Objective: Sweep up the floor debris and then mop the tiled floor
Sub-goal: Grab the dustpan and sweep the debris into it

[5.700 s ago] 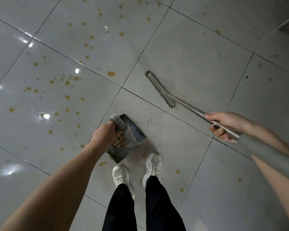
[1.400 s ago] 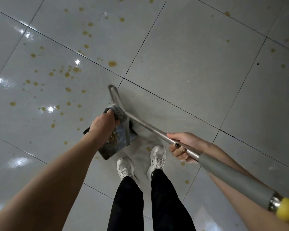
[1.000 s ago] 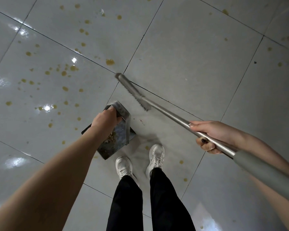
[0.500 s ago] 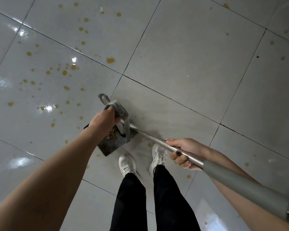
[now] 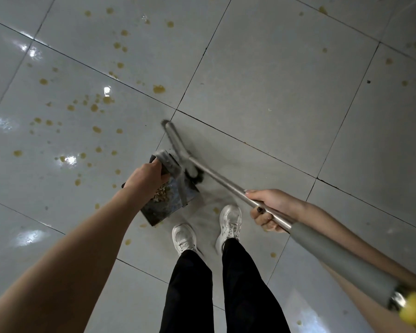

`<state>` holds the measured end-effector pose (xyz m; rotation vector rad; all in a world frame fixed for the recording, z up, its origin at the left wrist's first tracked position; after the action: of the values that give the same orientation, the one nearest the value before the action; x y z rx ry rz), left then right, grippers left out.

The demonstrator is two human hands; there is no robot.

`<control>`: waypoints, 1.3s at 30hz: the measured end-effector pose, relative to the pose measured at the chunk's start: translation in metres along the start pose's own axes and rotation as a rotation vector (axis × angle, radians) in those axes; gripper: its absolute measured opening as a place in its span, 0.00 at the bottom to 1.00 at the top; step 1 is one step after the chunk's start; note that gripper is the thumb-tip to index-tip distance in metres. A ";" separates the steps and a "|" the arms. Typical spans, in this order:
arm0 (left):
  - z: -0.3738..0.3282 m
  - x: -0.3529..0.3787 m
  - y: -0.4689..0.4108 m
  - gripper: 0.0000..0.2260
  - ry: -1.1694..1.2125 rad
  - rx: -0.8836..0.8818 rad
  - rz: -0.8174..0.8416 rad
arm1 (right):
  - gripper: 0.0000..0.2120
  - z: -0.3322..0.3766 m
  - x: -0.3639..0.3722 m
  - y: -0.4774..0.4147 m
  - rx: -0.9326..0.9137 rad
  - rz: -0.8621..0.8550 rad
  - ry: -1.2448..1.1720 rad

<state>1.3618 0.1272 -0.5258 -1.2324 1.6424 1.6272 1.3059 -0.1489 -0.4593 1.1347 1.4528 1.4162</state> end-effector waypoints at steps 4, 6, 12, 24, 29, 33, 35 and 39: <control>0.001 0.003 0.002 0.14 0.012 0.007 -0.016 | 0.18 0.005 0.009 -0.001 0.058 0.162 -0.013; 0.005 0.004 0.003 0.14 0.011 0.008 -0.029 | 0.18 0.008 -0.005 0.008 0.049 0.158 -0.044; 0.010 0.003 0.006 0.15 0.012 -0.010 0.001 | 0.07 0.018 -0.031 0.025 -0.169 -0.093 0.065; 0.016 -0.004 0.015 0.16 -0.030 -0.029 0.061 | 0.08 0.006 -0.015 0.023 -0.032 0.084 -0.094; 0.031 -0.012 0.023 0.13 -0.031 -0.020 0.055 | 0.07 0.018 -0.017 0.027 -0.177 -0.008 -0.027; 0.057 -0.038 0.042 0.11 0.001 -0.010 -0.125 | 0.07 0.028 -0.020 0.035 -0.198 -0.041 -0.136; 0.070 -0.059 0.051 0.08 0.040 -0.033 -0.261 | 0.05 0.031 -0.022 0.037 -0.221 -0.065 -0.127; 0.071 -0.093 0.064 0.10 0.050 -0.048 -0.282 | 0.05 0.033 -0.020 0.047 -0.221 -0.136 -0.096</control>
<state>1.3321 0.2088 -0.4252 -1.4658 1.3911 1.4780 1.3461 -0.1597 -0.4152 0.9343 1.2483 1.3704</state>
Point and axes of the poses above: each hand's wrist, its own y-axis away from the middle knuckle, its own x-axis out of the palm, z = x × y, the point moved 5 cm from there along -y, towards the middle knuckle, and after that the axes turned 15 degrees about -z, right-handed, at the moved point
